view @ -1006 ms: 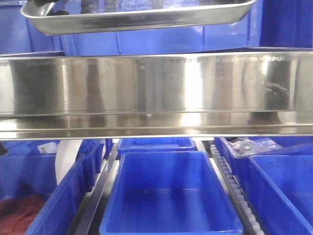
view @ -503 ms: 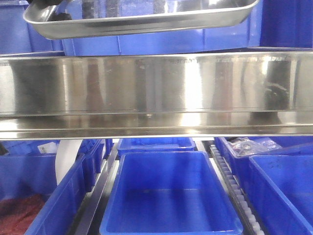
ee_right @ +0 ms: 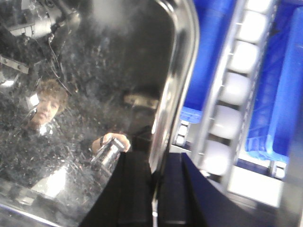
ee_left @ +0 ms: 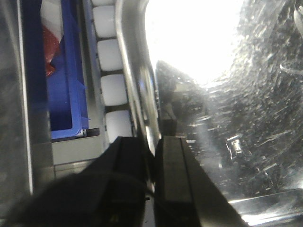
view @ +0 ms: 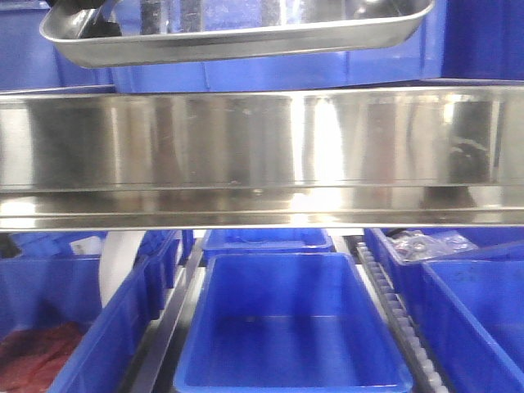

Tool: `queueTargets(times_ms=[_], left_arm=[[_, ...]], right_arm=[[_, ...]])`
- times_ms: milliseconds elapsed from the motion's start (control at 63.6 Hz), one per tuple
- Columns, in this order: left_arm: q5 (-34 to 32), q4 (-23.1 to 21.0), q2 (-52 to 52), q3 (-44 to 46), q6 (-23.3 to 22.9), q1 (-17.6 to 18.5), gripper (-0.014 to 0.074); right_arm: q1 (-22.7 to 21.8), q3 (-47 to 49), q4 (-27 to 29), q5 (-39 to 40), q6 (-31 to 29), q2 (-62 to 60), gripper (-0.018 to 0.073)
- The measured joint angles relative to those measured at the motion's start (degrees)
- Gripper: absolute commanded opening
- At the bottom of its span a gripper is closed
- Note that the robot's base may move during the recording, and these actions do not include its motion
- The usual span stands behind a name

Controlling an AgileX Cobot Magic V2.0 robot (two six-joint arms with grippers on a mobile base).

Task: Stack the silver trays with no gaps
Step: 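Drive the base away from the shelf holding the tray level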

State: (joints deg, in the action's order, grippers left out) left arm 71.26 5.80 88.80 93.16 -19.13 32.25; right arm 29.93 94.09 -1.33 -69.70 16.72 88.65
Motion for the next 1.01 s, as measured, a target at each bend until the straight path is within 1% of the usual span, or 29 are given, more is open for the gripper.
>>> queueTargets(times_ms=[1006], left_arm=[[0.0,0.0,0.0,0.1,0.0,0.0,-0.0048]], right_arm=[[0.0,0.0,0.0,0.0,0.0,0.0,0.0058]])
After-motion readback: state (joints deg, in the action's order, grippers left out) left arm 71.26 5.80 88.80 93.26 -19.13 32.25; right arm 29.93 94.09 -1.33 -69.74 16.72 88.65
